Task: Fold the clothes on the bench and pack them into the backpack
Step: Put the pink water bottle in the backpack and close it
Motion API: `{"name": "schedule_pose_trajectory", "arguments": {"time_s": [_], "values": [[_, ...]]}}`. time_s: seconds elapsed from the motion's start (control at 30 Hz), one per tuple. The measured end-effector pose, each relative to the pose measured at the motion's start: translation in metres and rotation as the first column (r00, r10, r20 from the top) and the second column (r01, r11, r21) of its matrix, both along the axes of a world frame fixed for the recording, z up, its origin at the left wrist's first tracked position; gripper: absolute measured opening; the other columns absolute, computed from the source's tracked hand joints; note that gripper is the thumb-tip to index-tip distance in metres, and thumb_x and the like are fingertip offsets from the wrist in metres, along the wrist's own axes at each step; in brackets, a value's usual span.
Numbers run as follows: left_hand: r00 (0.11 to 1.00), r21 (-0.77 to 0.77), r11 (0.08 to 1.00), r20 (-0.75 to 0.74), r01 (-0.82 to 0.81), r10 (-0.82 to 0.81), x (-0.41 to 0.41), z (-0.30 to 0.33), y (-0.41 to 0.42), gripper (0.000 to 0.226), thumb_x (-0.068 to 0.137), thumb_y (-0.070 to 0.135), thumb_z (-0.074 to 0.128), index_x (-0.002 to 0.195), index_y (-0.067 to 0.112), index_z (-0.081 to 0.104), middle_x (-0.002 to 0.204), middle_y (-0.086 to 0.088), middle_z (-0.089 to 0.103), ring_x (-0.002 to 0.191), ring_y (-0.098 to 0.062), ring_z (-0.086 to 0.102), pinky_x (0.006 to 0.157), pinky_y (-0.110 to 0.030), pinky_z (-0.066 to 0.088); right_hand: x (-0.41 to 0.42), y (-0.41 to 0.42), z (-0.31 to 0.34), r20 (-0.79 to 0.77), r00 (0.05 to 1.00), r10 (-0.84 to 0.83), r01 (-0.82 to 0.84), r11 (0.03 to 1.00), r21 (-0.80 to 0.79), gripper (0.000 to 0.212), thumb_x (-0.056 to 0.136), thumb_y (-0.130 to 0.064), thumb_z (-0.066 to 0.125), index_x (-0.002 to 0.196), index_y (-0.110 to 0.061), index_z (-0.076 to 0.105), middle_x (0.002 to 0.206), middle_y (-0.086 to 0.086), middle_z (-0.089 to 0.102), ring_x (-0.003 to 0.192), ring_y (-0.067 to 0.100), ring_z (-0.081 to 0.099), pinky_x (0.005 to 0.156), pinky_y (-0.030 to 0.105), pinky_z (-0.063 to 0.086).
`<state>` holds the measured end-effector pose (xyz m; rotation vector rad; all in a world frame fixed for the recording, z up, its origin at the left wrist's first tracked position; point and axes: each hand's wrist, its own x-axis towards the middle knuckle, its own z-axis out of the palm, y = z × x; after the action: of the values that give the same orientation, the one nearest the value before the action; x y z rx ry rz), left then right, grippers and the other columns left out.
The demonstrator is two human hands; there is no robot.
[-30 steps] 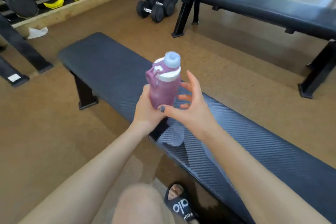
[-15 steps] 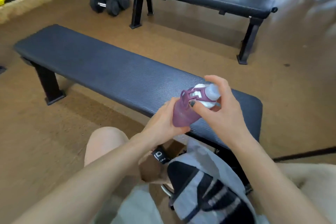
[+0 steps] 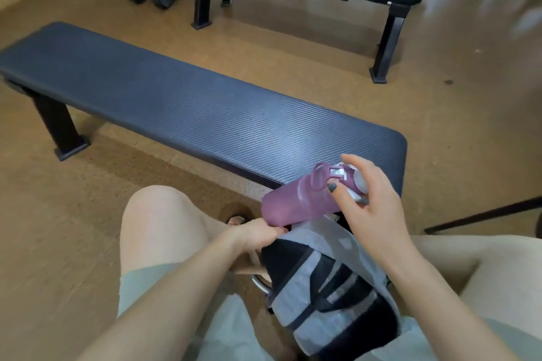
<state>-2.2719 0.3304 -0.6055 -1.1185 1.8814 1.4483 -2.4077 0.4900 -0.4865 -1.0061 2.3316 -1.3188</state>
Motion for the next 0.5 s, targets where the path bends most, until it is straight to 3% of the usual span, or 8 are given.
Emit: {"name": "schedule_pose_trajectory", "arguments": {"time_s": [0.1,0.17,0.27,0.37,0.43,0.5], "values": [[0.998,0.115,0.992,0.026,0.055,-0.058,-0.002,-0.003,0.010,0.042,0.099,0.029,0.059,0.134,0.005,0.059,0.130,-0.009,0.064,0.109,-0.020,0.061,0.081,-0.023,0.052,-0.013,0.023,-0.008,-0.041,0.999,-0.017,0.022,0.991,0.130,0.042,0.091,-0.035,0.067,0.130,-0.040,0.056,0.111,-0.009,0.058,0.103,-0.003,0.054,0.083,0.008,0.040],[0.988,0.190,0.973,0.054,0.131,-0.144,0.000,0.000,0.012,0.040,0.102,0.021,0.055,0.137,0.001,0.056,0.137,-0.014,0.060,0.107,-0.019,0.058,0.068,-0.016,0.049,-0.018,0.038,-0.008,-0.075,0.997,0.010,0.005,0.979,0.204,0.043,0.089,-0.038,0.065,0.131,-0.040,0.056,0.106,-0.007,0.058,0.099,0.003,0.054,0.085,0.026,0.045],[0.979,0.373,0.913,0.049,0.166,-0.198,0.002,-0.009,0.011,0.029,0.098,0.015,0.052,0.120,0.013,0.072,0.121,-0.005,0.071,0.115,-0.018,0.066,0.087,-0.024,0.053,-0.018,0.053,-0.009,-0.122,0.988,0.089,-0.051,0.957,0.286,0.046,0.087,-0.041,0.063,0.132,-0.039,0.055,0.107,-0.009,0.050,0.097,0.005,0.054,0.081,0.031,0.046],[0.999,0.416,0.908,0.005,0.046,-0.053,0.002,-0.021,0.009,0.031,0.094,-0.006,0.045,0.106,0.009,0.069,0.106,-0.007,0.068,0.117,-0.028,0.063,0.096,-0.030,0.050,-0.013,0.058,-0.011,-0.111,0.992,0.058,-0.020,0.950,0.312,0.045,0.086,-0.038,0.064,0.130,-0.039,0.055,0.109,-0.010,0.046,0.097,0.000,0.054,0.081,0.032,0.049],[0.998,0.385,0.922,0.023,0.041,-0.054,-0.003,-0.016,0.009,0.024,0.090,-0.005,0.047,0.105,0.006,0.063,0.101,-0.007,0.063,0.100,-0.017,0.063,0.090,-0.024,0.053,-0.006,0.054,-0.012,-0.112,0.994,-0.018,0.045,0.966,0.254,0.043,0.087,-0.035,0.065,0.128,-0.038,0.054,0.110,-0.009,0.047,0.099,-0.002,0.054,0.081,0.023,0.046],[0.997,0.385,0.922,0.042,0.048,-0.069,-0.010,-0.019,0.008,0.015,0.090,-0.005,0.050,0.089,0.008,0.056,0.082,-0.003,0.056,0.077,-0.007,0.059,0.077,-0.018,0.053,0.005,0.045,-0.012,-0.109,0.992,-0.071,0.093,0.972,0.216,0.043,0.086,-0.035,0.065,0.128,-0.037,0.053,0.110,-0.008,0.045,0.098,-0.001,0.054,0.079,0.016,0.043]]}}
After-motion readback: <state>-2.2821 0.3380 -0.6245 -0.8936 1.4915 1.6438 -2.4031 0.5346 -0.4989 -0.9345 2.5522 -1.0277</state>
